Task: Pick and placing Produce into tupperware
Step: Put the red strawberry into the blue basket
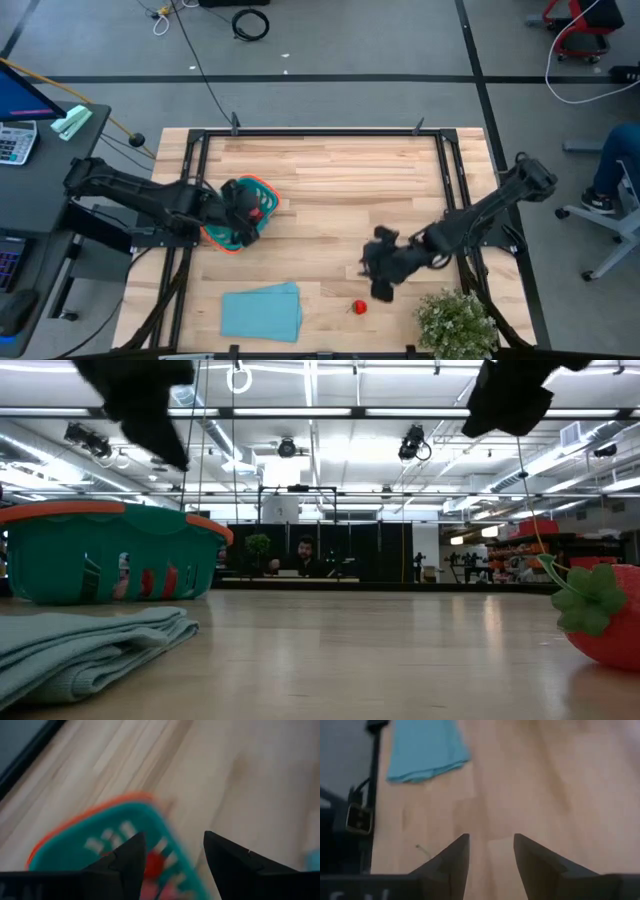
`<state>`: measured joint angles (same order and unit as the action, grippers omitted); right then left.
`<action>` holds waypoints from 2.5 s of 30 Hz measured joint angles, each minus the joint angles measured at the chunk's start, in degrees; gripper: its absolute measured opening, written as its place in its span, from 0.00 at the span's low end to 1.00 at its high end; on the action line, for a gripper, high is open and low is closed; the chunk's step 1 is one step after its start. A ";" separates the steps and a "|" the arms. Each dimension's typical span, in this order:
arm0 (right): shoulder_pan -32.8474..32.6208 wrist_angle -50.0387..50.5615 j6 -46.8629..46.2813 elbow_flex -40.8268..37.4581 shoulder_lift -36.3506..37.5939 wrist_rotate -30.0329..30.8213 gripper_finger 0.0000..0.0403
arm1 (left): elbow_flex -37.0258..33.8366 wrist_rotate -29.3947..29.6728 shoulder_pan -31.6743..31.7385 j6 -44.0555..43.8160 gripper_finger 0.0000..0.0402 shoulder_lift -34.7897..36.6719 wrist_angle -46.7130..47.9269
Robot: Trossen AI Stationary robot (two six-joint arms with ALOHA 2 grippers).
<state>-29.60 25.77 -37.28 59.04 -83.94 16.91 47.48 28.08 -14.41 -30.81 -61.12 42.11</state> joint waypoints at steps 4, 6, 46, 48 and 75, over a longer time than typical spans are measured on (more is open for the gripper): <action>-2.55 -3.97 3.40 0.35 -5.88 -0.17 0.40 | 1.99 -0.79 -0.15 4.98 0.48 0.00 -7.72; -3.23 -4.39 4.14 1.27 -9.17 -0.37 0.40 | 2.47 -1.26 -0.32 7.31 0.46 0.00 -10.66; -7.30 -19.18 3.50 3.92 -29.01 -4.42 0.25 | 2.43 -1.38 1.49 8.98 0.43 -10.21 -21.52; -7.12 -19.17 2.58 3.94 -29.30 -2.75 0.19 | 2.43 -1.41 1.46 8.95 0.43 -10.14 -22.03; -7.70 -4.42 1.74 3.90 -12.51 -2.66 0.36 | 2.43 -1.41 1.49 9.60 0.43 -10.14 -22.14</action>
<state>-37.30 21.35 -35.54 62.94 -96.45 14.25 49.91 26.68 -12.93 -21.21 -71.26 19.97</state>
